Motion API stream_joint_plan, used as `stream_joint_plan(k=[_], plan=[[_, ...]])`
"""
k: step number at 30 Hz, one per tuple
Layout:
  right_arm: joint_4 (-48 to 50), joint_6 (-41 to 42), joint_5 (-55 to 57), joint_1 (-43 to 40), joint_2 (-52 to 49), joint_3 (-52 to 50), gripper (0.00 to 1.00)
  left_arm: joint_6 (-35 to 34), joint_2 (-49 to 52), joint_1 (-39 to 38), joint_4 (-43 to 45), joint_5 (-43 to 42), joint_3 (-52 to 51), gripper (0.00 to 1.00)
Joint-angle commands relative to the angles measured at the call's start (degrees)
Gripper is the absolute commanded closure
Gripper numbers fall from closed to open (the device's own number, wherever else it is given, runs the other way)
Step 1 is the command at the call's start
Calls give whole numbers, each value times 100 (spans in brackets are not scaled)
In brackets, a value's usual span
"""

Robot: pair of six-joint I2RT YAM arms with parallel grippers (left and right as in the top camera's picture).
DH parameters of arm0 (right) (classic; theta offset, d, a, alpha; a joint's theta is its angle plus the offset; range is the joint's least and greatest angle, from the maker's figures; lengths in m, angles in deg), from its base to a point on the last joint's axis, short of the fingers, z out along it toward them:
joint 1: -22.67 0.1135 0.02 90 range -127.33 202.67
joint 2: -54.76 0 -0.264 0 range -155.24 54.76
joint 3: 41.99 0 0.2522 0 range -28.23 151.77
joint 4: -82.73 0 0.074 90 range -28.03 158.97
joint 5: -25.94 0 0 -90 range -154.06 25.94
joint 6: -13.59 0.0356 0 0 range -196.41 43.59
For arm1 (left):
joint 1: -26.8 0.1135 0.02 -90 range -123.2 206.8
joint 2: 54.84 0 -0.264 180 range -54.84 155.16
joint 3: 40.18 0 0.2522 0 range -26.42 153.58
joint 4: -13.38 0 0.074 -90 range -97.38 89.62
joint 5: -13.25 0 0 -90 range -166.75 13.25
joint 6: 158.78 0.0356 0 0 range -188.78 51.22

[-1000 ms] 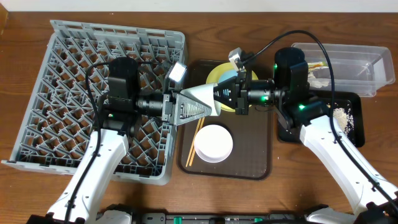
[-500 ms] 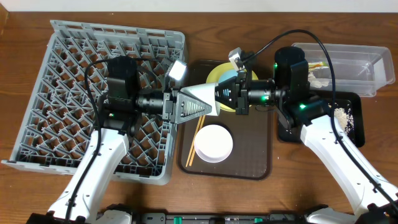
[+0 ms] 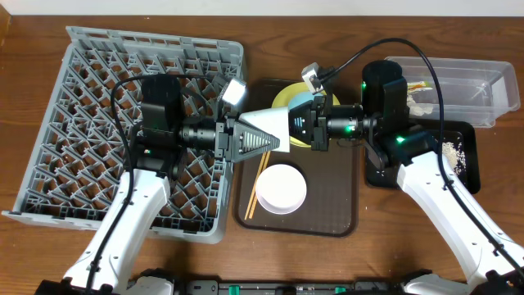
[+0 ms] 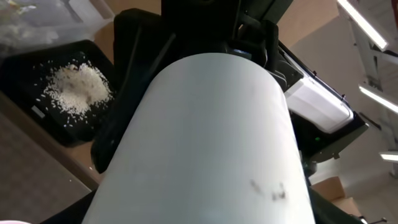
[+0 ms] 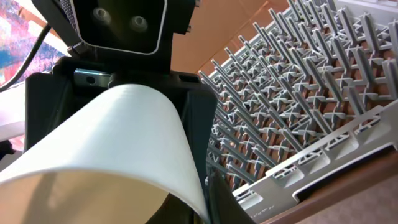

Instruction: Sort waste into correct bins and load items into the dishwasher

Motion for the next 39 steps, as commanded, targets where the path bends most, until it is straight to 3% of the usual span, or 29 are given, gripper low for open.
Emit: stream_joint_plan(k=[1, 8, 10, 12, 16, 29, 39], plan=[[-101, -46, 17, -42, -63, -79, 94, 264, -31, -22, 114, 138, 105, 45], [-103, -46, -181, -46, -61, -79, 91, 417, -31, -22, 111, 551, 105, 46], [-125, -46, -181, -46, -61, -79, 92, 417, -31, -24, 111, 553, 105, 35], [-162, -48, -181, -46, -61, -79, 99, 415, -31, -22, 114, 551, 105, 34], [-354, -50, -181, -46, -61, -79, 99, 417, -31, -22, 114, 553, 105, 28], [-448, -50, -1032, -260, -61, -79, 99, 415, -31, -22, 118, 553, 105, 26], [-719, -72, -1051, -271, -61, -79, 99, 413, -31, -22, 264, 553, 105, 22]])
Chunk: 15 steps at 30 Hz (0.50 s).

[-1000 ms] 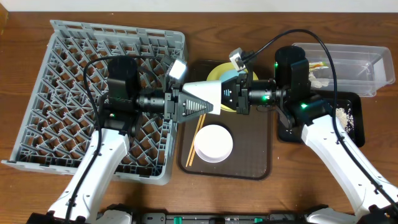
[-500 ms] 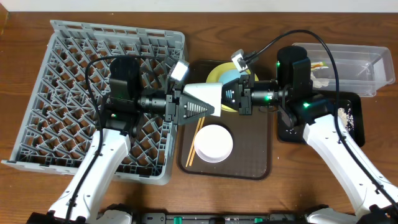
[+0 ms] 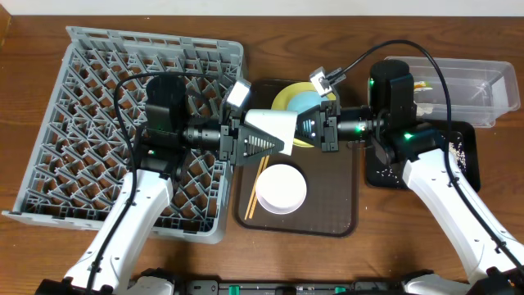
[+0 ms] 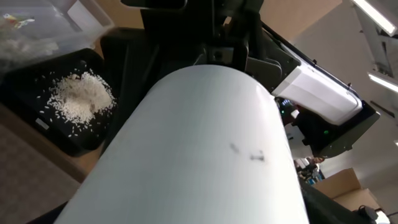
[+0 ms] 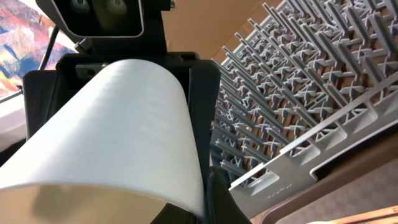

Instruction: Sort waste into correct bins and load items into the dishwasher

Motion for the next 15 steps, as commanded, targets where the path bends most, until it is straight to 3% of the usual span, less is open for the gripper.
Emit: stream_joint_plan(k=[1, 15], plan=[[-129, -70, -407, 46, -35, -83, 99, 127, -31, 105, 146, 378, 105, 19], [-140, -68, -415, 42, -35, -83, 99, 129, -31, 105, 149, 382, 105, 11]])
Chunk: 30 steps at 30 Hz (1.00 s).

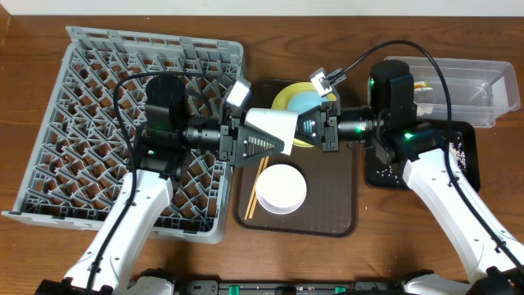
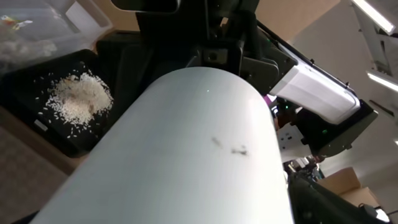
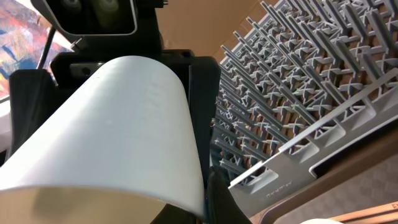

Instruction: Sort waste into correct bins and load items into the dishwasher

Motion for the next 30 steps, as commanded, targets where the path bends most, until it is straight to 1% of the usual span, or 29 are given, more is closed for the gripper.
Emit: stream_joint_plan(k=[1, 9, 18, 20, 30], plan=[[-101, -66, -433, 50, -31, -83, 99, 151, -28, 101, 114, 404, 105, 10], [-103, -66, -601, 48, -31, -83, 99, 151, -28, 101, 111, 452, 105, 7], [-111, -66, -706, 42, -31, -83, 99, 229, -28, 101, 109, 511, 105, 7], [-111, -66, -708, 28, -31, -83, 99, 407, -28, 101, 109, 514, 103, 7], [-111, -66, -776, -70, -31, -83, 99, 450, -28, 101, 107, 962, 101, 7]])
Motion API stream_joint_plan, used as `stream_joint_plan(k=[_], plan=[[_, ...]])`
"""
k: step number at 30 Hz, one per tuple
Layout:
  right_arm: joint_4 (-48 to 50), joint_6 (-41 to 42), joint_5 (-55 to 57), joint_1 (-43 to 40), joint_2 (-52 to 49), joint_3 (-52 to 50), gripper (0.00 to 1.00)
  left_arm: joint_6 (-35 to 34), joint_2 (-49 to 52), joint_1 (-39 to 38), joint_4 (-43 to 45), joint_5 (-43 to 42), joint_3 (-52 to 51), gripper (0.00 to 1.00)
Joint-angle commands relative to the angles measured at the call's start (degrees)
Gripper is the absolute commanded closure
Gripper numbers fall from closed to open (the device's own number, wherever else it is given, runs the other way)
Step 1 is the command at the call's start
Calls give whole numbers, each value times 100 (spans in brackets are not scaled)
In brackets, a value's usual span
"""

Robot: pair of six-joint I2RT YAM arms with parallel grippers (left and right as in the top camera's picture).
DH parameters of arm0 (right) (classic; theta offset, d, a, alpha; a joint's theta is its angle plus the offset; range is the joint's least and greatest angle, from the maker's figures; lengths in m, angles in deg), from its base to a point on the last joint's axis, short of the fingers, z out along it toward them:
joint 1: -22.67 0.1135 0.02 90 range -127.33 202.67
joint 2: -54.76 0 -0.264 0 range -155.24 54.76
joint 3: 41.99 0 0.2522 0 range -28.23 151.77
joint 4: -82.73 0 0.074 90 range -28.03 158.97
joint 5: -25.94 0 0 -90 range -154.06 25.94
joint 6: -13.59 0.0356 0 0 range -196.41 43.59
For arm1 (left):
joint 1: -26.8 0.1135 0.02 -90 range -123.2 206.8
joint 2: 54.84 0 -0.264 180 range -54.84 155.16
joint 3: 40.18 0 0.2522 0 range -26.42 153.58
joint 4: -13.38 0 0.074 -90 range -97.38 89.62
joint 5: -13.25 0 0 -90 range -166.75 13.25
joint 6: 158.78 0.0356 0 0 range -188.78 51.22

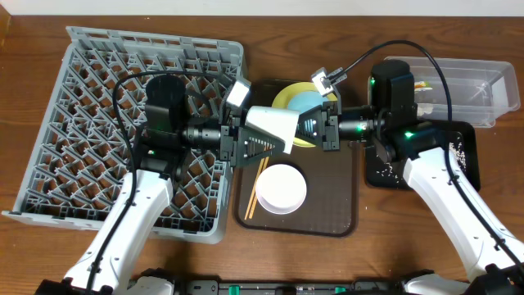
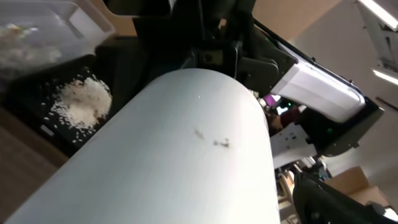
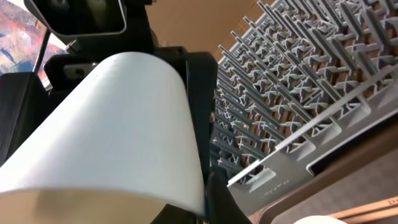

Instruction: Sort waste into correct bins and load items into the dishwasher

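A white cup (image 1: pixel 272 123) hangs on its side above the brown tray (image 1: pixel 327 205), between my two grippers. My right gripper (image 1: pixel 304 127) is shut on its rim; one finger (image 3: pixel 216 196) presses the cup (image 3: pixel 112 124) wall. My left gripper (image 1: pixel 268 133) surrounds the cup's base end. In the left wrist view the cup (image 2: pixel 161 155) fills the frame and one finger (image 2: pixel 326 202) stands off from it with a gap, so the jaws look open. The grey dishwasher rack (image 1: pixel 82 49) lies at the left.
On the tray sit a white bowl (image 1: pixel 281 188), wooden chopsticks (image 1: pixel 255 184) and a yellow plate (image 1: pixel 282 98) holding a blue bowl (image 1: pixel 304 100). At the right are a black tray with rice (image 1: pixel 458 156) and a clear bin (image 1: pixel 467 78).
Almost nothing has moved. The cup sits slightly more to the left in the left wrist view, and more of the gap beside the left finger shows.
At the oldest moment the cup was held in the air between both grippers, filling the left wrist view. Later the right arm stood a little farther right and the cup had turned slightly. It hangs between the grippers in the same place now.
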Motion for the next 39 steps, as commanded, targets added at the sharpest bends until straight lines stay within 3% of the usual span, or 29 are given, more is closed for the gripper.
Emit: stream_joint_plan(k=[1, 23, 29, 39], plan=[[-83, -68, -741, -2, 11, -81, 99, 284, -28, 105, 92, 833, 101, 7], [262, -63, -730, -28, 11, -81, 99, 184, -28, 103, 90, 332, 101, 8], [260, -66, -682, -28, 11, -81, 99, -50, -31, 74, 92, 328, 101, 28], [262, -68, -649, -28, 11, -81, 98, -87, -31, 11, 92, 330, 101, 45]])
